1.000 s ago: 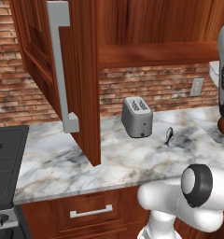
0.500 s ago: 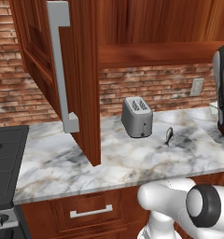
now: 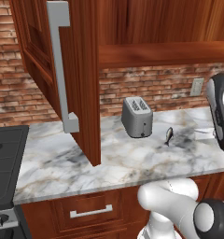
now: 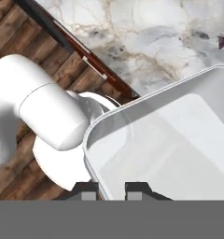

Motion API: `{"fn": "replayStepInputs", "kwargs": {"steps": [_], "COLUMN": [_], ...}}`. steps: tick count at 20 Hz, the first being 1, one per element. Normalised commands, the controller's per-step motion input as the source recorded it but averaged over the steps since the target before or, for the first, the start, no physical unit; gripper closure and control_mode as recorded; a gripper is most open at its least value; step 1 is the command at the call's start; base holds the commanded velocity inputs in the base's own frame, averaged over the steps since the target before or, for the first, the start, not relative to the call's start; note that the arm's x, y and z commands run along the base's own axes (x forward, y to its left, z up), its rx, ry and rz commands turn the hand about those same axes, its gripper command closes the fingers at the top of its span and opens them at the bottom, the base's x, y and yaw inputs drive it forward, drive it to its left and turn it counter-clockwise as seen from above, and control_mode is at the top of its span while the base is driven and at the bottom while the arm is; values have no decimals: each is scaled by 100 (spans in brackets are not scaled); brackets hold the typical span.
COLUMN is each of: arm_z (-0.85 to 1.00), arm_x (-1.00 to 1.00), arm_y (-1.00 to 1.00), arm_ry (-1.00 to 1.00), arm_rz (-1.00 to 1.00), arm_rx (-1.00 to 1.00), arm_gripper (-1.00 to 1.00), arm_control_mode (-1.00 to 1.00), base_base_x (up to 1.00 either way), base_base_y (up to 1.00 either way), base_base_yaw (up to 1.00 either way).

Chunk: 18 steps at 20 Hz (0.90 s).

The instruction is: Retrieve the tupperware from the cabinet, then place the raw meat into the tupperware to avoid contamination.

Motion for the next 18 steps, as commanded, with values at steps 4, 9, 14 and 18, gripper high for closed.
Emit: {"fn": "replayStepInputs", "kwargs": {"steps": [4,9,14,18], "arm_z": [-79,-58,-50,-55], "arm_x": [53,44,69,60], "arm_y": [-2,-27,-18,-50], "arm_ry": [-1,-7,-7,-1], "arm_rz": [5,0,0,-1], "arm_rx": [5,0,0,0], "arm_gripper": [100,100,100,100], "arm_control_mode": [-100,-100,-100,-100], "base_base_x": [0,0,0,0], "base_base_y": [0,0,0,0], "base_base_yaw": [0,0,0,0]}}
